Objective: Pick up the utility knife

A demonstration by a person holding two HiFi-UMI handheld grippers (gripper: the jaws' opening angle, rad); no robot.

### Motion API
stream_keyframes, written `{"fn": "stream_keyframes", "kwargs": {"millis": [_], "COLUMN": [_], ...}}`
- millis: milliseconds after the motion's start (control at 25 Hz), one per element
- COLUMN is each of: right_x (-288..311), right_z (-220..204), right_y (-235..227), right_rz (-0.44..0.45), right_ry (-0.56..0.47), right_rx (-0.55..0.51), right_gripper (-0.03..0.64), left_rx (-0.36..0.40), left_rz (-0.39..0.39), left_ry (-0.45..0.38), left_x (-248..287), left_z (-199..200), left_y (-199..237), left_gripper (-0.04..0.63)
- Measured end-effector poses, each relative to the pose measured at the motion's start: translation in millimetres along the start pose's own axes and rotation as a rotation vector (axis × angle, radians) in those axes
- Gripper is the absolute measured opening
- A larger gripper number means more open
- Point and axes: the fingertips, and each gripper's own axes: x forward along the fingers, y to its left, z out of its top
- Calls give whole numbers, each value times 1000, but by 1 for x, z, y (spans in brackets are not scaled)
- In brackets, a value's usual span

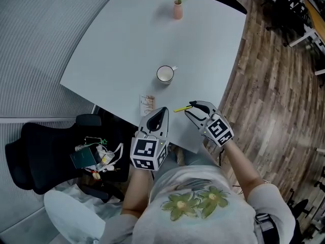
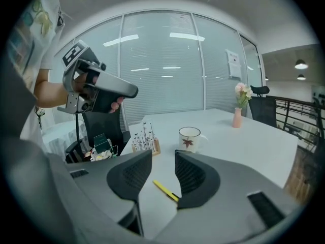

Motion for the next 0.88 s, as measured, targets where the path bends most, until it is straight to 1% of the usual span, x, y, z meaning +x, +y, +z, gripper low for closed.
{"fn": "stream_keyframes", "kwargs": {"millis": [360, 600, 880], "right_x": [24, 37, 48], "right_z": [-36, -67, -90], "right_y": [-4, -8, -16], "right_rz": [52, 67, 61], "right_ry": [97, 180, 273], "right_rx": [-23, -37, -139], "right_gripper": [146, 147, 147], "left_rx": [1, -10, -15], "left_rz": [9, 16, 7], "left_ry": [31, 52, 82], "left_x": [11, 14, 21], "left_z": [-7, -14, -24], "left_y": [3, 9, 12], "left_gripper": [2, 2, 2]}}
